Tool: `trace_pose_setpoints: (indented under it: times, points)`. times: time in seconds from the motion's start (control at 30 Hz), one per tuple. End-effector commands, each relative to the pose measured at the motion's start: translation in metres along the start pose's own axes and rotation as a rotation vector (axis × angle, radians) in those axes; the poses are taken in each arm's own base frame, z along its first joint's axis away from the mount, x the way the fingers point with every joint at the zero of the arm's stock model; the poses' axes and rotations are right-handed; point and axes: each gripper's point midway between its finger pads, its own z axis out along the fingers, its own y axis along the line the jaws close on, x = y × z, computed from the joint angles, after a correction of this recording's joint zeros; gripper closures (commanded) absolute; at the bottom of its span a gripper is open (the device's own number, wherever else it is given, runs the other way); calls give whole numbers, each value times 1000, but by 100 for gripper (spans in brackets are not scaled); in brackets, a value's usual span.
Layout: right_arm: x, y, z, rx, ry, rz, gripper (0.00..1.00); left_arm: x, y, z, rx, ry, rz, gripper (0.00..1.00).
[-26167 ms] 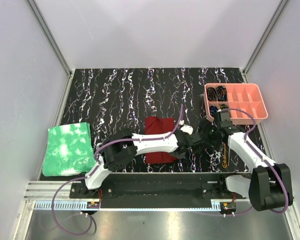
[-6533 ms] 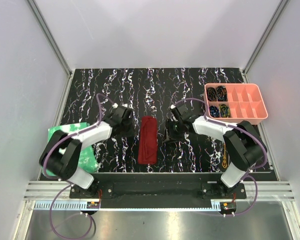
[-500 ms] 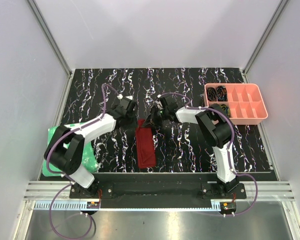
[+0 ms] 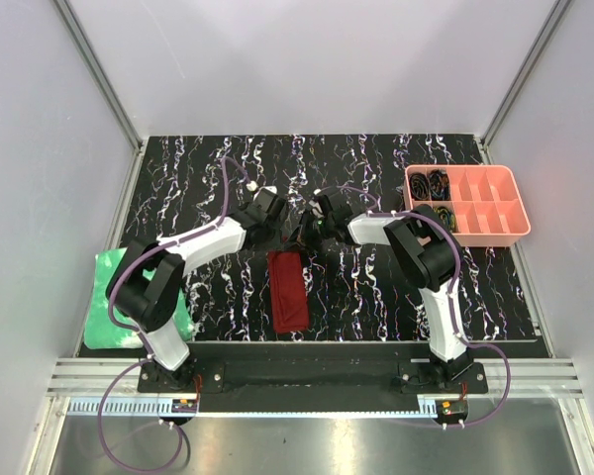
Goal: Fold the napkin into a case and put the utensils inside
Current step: Pick up the smaller rectangle-folded napkin from the center of the board.
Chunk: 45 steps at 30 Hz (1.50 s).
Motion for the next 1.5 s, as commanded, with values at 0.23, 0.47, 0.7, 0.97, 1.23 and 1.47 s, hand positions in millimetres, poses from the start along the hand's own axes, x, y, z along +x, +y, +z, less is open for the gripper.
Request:
trace_pose_setpoints:
  times: [0.23,0.47,0.7,0.97,1.23,1.47]
  points:
    - [1,3,4,-45,20,1,100,-24,0,7,-67,-59,28,76]
    - [0,4,7,-49,22,-1,100,-23,-6,7,-50,-52,34,96]
    - [-2,5,10,-60,27,18,100,-20,-18,1,-2,-53,35,100]
    - [1,1,10,-56,33,23,100,-12,-9,8,-43,-40,33,70]
    - [1,2,12,-60,37,26,100,-17,-9,14,-63,-44,46,91]
    - [-1,9,14,-89,38,36,100,-18,-12,5,-31,-61,37,100]
